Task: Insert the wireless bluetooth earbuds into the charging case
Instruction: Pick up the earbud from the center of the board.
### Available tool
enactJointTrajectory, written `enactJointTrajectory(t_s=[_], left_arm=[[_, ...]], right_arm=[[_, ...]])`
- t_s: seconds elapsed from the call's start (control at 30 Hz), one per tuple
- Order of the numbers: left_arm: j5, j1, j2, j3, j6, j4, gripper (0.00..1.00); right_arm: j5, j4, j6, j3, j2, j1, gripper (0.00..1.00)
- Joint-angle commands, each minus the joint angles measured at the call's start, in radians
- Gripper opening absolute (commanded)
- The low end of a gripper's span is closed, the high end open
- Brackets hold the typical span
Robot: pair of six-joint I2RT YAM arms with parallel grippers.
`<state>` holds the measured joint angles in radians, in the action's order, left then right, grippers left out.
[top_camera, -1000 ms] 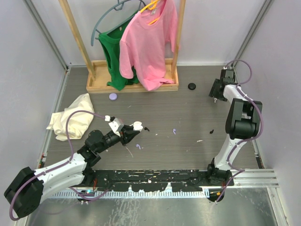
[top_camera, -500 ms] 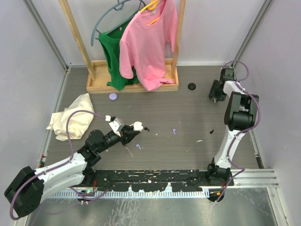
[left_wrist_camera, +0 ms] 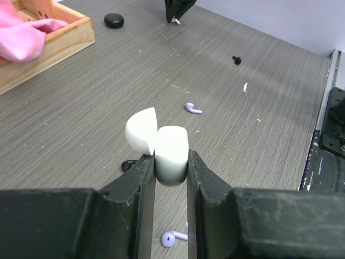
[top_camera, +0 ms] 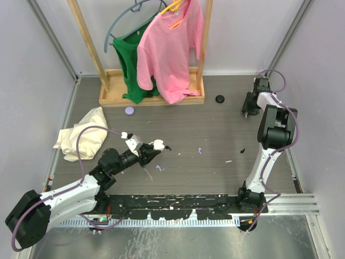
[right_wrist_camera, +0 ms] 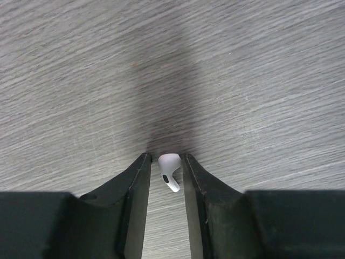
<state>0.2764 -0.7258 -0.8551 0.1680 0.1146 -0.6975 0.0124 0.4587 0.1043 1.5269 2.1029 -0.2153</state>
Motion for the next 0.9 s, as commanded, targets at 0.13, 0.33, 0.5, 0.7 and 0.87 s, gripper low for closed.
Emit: enactJointTrajectory(t_s=[0.13,0.33,0.5,0.7,0.87], left_arm=[[0.008,-0.004,0.005,0.041,-0.015,-0.047,0.00],[0.010,-0.003,0.007,0.042,-0.015,-0.044,0.00],[0.011,-0.004,0.016,0.041,-0.015,-0.041,0.00],[0.011,-0.004,0.029,0.041,-0.015,-0.032,0.00],[0.008,-0.003,0.041,0.038,-0.015,-0.027,0.00]], right_arm=[[-0.010,0.023,-0.012,0.013,0.011,-0.007,0.27],[-0.057,0.007,0.020,-0.048,-0.056,-0.001,0.21],[-0.112,-0.032,0.058,-0.186,-0.165,0.025,0.19],[-0.127,-0.076,0.099,-0.407,-0.304,0.103,0.19],[-0.118,-0.086,0.170,-0.543,-0.423,0.199,0.19]])
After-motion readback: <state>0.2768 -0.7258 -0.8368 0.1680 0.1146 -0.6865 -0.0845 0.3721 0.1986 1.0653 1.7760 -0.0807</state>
